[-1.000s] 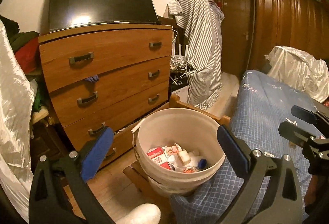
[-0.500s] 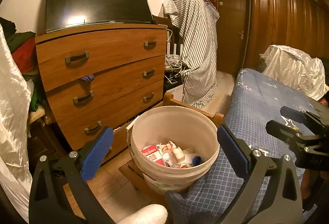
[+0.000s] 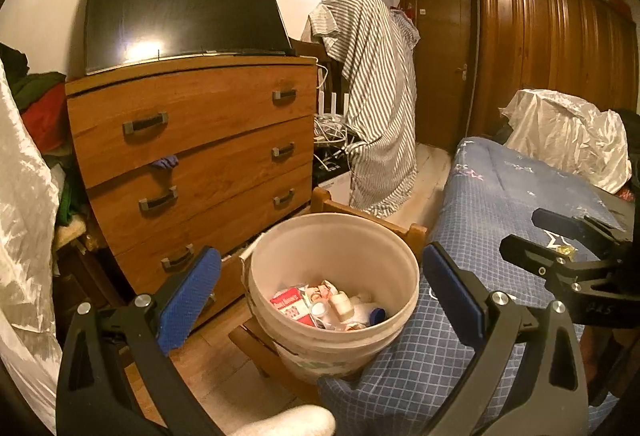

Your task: Collect trash

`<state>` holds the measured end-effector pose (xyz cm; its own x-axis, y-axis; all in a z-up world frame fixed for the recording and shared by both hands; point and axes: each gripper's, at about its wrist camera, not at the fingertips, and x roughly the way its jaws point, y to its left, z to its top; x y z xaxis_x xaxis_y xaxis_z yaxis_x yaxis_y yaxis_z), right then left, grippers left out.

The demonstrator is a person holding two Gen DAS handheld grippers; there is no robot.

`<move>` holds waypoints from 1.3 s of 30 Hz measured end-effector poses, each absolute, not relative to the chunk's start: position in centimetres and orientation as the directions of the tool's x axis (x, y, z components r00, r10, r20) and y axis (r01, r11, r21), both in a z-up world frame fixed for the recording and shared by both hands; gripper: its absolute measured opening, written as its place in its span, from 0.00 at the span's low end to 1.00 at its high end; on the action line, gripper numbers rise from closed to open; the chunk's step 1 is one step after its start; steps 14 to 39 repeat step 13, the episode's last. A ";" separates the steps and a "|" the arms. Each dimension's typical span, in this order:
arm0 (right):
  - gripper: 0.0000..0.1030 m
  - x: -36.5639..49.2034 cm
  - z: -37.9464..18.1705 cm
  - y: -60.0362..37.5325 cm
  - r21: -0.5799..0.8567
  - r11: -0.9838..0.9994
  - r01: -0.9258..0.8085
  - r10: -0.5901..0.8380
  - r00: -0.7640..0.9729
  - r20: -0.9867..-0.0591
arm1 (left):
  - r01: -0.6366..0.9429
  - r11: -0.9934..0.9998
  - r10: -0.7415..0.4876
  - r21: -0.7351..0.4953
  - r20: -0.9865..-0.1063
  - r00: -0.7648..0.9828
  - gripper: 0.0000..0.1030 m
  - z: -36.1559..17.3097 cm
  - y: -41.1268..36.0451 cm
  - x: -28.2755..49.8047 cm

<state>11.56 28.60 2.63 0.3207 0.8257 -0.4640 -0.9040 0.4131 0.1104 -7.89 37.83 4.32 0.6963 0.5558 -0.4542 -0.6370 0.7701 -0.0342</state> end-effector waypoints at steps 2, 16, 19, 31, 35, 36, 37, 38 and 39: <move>0.85 11.6 2.6 28.6 0.108 0.413 -0.904 0.825 0.321 -0.465 | -0.628 0.776 0.537 -0.056 -0.463 0.705 0.94 4.2 38.1 -7.9; 0.88 11.8 2.4 28.8 0.106 0.417 -0.903 0.822 0.325 -0.467 | -0.661 0.749 0.567 -0.040 -0.477 0.672 0.95 3.7 38.5 -7.7; 0.88 11.8 2.4 28.8 0.106 0.417 -0.903 0.822 0.325 -0.467 | -0.661 0.749 0.567 -0.040 -0.477 0.672 0.95 3.7 38.5 -7.7; 0.88 11.8 2.4 28.8 0.106 0.417 -0.903 0.822 0.325 -0.467 | -0.661 0.749 0.567 -0.040 -0.477 0.672 0.95 3.7 38.5 -7.7; 0.88 11.8 2.4 28.8 0.106 0.417 -0.903 0.822 0.325 -0.467 | -0.661 0.749 0.567 -0.040 -0.477 0.672 0.95 3.7 38.5 -7.7; 0.88 11.8 2.4 28.8 0.106 0.417 -0.903 0.822 0.325 -0.467 | -0.661 0.749 0.567 -0.040 -0.477 0.672 0.95 3.7 38.5 -7.7; 0.88 11.8 2.4 28.8 0.106 0.417 -0.903 0.822 0.325 -0.467 | -0.661 0.749 0.567 -0.040 -0.477 0.672 0.95 3.7 38.5 -7.7; 0.88 11.8 2.4 28.8 0.106 0.417 -0.903 0.822 0.325 -0.467 | -0.661 0.749 0.567 -0.040 -0.477 0.672 0.95 3.7 38.5 -7.7; 0.88 11.8 2.4 28.8 0.106 0.417 -0.903 0.822 0.325 -0.467 | -0.661 0.749 0.567 -0.040 -0.477 0.672 0.95 3.7 38.5 -7.7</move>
